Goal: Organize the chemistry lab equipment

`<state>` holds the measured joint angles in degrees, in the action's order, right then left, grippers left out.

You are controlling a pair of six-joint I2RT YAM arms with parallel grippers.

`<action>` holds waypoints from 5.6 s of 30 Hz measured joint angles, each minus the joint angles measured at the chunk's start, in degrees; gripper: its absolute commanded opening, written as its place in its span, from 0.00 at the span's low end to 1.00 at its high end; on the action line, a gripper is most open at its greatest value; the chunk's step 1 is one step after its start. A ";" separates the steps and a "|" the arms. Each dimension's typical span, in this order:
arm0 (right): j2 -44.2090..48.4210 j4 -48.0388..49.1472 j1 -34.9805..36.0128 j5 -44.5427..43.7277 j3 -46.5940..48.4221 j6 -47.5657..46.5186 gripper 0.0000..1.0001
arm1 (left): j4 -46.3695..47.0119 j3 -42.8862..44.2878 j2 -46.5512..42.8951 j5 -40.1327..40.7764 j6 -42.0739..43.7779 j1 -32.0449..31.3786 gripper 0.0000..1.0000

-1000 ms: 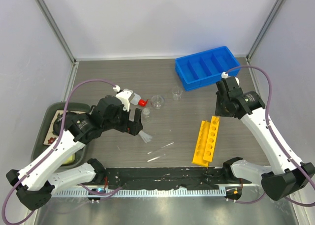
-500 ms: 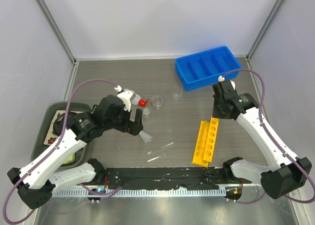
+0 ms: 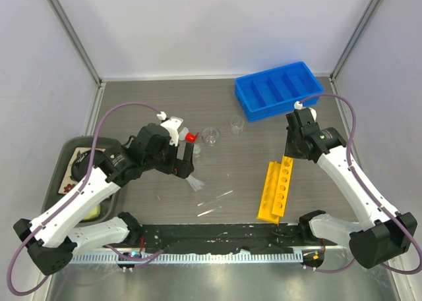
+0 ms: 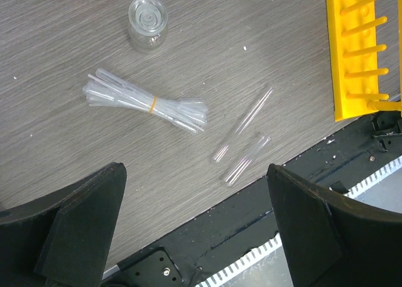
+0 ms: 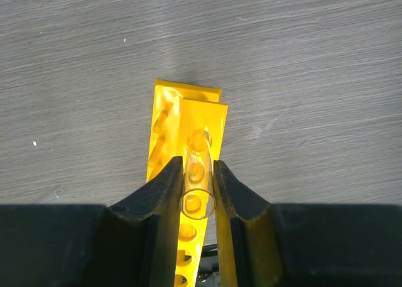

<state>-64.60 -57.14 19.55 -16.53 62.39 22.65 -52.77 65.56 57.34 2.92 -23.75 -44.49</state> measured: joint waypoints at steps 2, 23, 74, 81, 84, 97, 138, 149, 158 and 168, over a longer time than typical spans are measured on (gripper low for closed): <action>0.24 0.48 -0.17 0.02 -0.28 0.00 0.19 | 0.00 0.11 0.46 0.02 -0.02 0.00 1.00; 2.54 -9.99 -0.28 -1.11 14.88 -2.54 0.72 | 4.59 1.07 8.48 -4.24 1.95 -0.39 0.90; 15.61 -12.57 -0.04 17.59 8.48 -3.91 0.70 | 26.32 -14.99 34.01 9.16 1.60 -23.26 0.48; 15.61 -12.55 -0.04 17.77 7.89 -3.89 0.70 | 28.20 -15.89 33.66 8.37 1.16 -23.71 0.34; 15.61 -12.52 -0.04 17.77 7.45 -3.91 0.70 | 28.68 -16.00 33.66 8.04 1.14 -23.76 0.29; 15.61 -12.50 -0.02 17.73 6.75 -3.89 0.69 | 27.36 -13.97 33.81 10.10 2.80 -23.76 0.22; 19.43 -0.61 0.00 55.39 5.77 6.51 0.64 | 38.07 -9.84 12.85 -43.04 2.93 -14.25 0.19; 23.76 1.70 0.00 58.31 1.07 11.78 0.60 | 40.92 -9.88 8.87 -46.58 2.67 -14.25 0.19; 24.24 4.24 0.00 59.25 0.20 14.82 0.57 | 41.03 -10.03 8.90 -46.69 2.56 -14.19 0.18; 24.11 5.68 0.00 59.80 -1.64 15.10 0.52 | 42.27 -10.03 10.56 -47.12 1.64 -12.13 0.17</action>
<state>-40.49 -51.46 19.55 43.27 60.75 37.76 -10.50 55.53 67.90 -44.21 -22.11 -56.62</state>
